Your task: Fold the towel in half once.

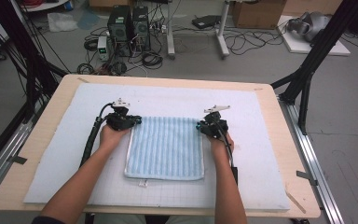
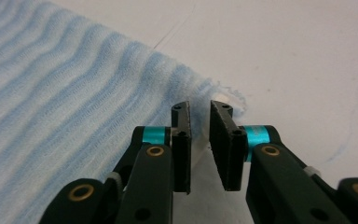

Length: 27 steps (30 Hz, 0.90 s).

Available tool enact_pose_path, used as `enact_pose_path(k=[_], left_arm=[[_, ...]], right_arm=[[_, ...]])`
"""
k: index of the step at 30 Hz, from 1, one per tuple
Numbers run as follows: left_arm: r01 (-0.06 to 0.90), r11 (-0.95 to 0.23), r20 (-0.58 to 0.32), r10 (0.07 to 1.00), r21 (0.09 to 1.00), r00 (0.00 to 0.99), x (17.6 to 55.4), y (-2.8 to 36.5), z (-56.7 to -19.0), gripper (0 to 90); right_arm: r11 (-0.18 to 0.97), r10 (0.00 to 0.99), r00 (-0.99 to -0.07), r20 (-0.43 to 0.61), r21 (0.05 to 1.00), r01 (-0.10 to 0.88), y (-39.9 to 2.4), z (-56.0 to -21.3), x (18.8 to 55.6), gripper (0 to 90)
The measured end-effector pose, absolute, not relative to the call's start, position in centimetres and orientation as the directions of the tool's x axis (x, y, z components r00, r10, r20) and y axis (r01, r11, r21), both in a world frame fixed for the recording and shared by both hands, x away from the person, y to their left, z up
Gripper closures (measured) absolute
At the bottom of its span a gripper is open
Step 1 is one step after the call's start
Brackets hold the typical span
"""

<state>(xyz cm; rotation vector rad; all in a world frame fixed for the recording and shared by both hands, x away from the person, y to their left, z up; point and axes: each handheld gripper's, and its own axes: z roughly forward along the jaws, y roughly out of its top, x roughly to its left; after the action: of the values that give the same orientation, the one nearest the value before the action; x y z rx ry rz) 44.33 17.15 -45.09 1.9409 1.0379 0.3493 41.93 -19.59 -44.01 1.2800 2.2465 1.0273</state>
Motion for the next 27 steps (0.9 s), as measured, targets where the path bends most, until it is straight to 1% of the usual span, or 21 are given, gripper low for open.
enact_pose_path(k=[1,3,5,7,9,10,11,13,15,17,18,20,22,27], left_arm=[[0.523,-0.255,-0.152,0.775,0.814,0.613,44.3,17.2,-45.0,65.4],[0.506,-0.235,-0.162,0.766,0.83,0.622,44.1,17.5,-44.7,54.7],[0.484,-0.191,-0.188,0.755,0.854,0.629,43.8,17.9,-44.2,46.5],[0.451,-0.164,-0.189,0.746,0.877,0.638,43.3,18.1,-43.8,36.1],[0.42,-0.143,-0.196,0.721,0.896,0.664,42.5,18.2,-43.3,27.7],[0.411,-0.134,-0.203,0.707,0.902,0.677,42.2,18.3,-43.0,24.3],[0.397,-0.127,-0.204,0.696,0.909,0.688,41.8,18.3,-42.6,20.0],[0.36,-0.116,-0.191,0.679,0.926,0.709,41.2,18.5,-42.2,19.0],[0.336,-0.11,-0.181,0.668,0.935,0.722,40.6,18.8,-41.7,20.0],[0.332,-0.102,-0.186,0.66,0.938,0.728,40.2,19.1,-41.4,20.3],[0.333,-0.096,-0.192,0.655,0.938,0.731,40.0,19.2,-41.3,19.7],[0.312,-0.099,-0.175,0.652,0.945,0.737,39.5,19.3,-41.1,19.4],[0.306,-0.112,-0.164,0.649,0.945,0.743,39.0,19.5,-41.1,19.8],[0.316,-0.092,-0.179,0.663,0.944,0.727,38.4,20.5,-41.0,20.4]], right_arm=[[0.322,0.847,-0.53,0.048,0.747,0.581,-19.9,-43.8,41.8,75.3],[0.302,0.844,-0.532,0.06,0.768,0.565,-20.5,-43.4,41.3,72.6],[0.296,0.843,-0.535,0.057,0.781,0.55,-21.0,-42.9,40.8,68.3],[0.282,0.846,-0.531,0.051,0.802,0.526,-21.7,-42.4,40.0,59.9],[0.245,0.849,-0.523,0.077,0.819,0.518,-22.5,-41.8,39.2,46.1],[0.231,0.85,-0.52,0.091,0.822,0.521,-22.8,-41.6,39.0,44.3],[0.222,0.847,-0.523,0.091,0.834,0.505,-23.2,-41.1,38.4,41.2],[0.206,0.847,-0.524,0.084,0.858,0.47,-23.8,-40.5,37.4,34.4],[0.215,0.863,-0.503,0.051,0.863,0.457,-24.3,-40.1,36.6,22.4],[0.222,0.873,-0.487,0.027,0.867,0.447,-24.8,-39.8,36.0,17.1],[0.222,0.875,-0.484,0.021,0.871,0.439,-25.0,-39.7,35.7,15.4],[0.231,0.876,-0.483,0.01,0.869,0.437,-25.6,-39.6,35.2,11.7],[0.231,0.87,-0.493,0.011,0.874,0.427,-26.2,-39.6,34.6,11.7],[0.248,0.854,-0.52,0.013,0.868,0.429,-27.2,-40.0,33.5,11.5]])
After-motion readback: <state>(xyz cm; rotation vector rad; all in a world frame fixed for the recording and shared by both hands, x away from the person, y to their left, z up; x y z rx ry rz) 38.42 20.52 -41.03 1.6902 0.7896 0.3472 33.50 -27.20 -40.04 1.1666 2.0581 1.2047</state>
